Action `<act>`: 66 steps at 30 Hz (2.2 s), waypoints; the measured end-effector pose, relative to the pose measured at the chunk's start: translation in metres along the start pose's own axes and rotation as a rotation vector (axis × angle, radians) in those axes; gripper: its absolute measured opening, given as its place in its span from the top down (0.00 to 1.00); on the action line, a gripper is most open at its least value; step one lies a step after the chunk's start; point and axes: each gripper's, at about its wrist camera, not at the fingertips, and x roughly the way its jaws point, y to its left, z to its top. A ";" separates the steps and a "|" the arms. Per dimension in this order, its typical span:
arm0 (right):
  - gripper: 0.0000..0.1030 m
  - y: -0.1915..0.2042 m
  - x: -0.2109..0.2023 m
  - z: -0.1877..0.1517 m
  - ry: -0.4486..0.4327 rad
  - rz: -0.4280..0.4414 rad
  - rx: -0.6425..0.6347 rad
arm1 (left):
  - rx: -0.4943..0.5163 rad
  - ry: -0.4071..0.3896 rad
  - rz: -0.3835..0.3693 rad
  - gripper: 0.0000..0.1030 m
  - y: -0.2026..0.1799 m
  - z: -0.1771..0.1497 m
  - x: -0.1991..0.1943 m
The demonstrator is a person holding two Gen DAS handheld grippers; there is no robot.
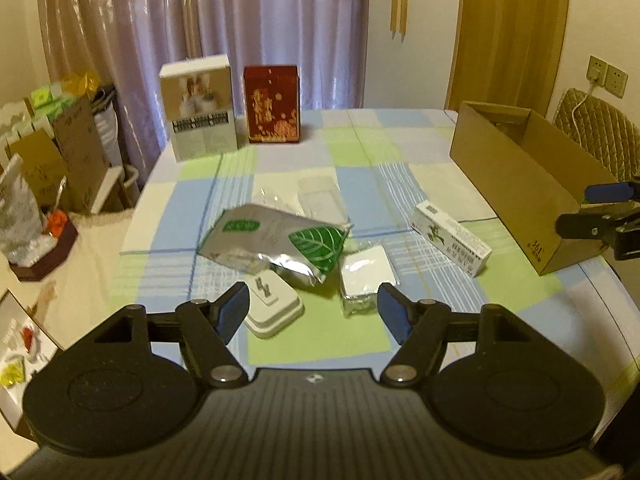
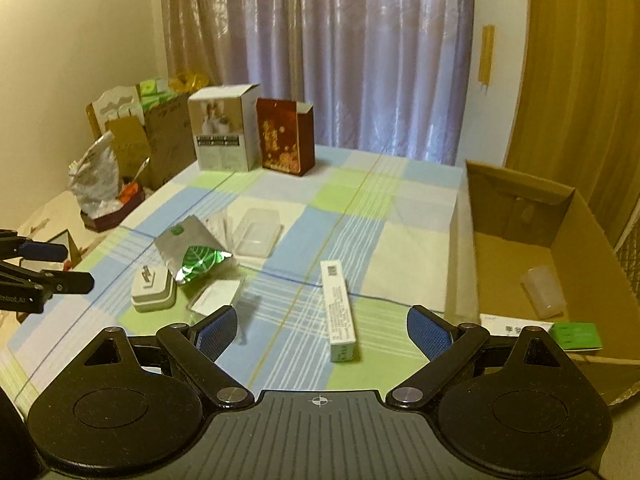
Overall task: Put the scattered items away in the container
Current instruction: 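Return both tools to the table toward the remaining items, then grasp the wrapped white square with the left tool while the right tool grasps the white medicine box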
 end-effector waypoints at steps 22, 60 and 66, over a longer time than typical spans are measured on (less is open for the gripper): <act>0.06 -0.023 0.107 -0.020 0.144 0.040 0.021 | 0.024 0.107 -0.062 0.24 -0.049 -0.013 0.140; 0.06 -0.045 0.157 -0.020 0.160 0.039 0.063 | -0.124 0.123 -0.001 0.62 -0.051 -0.014 0.171; 0.06 -0.040 0.155 -0.023 0.169 0.045 0.049 | -0.092 0.139 -0.024 0.63 -0.050 -0.026 0.153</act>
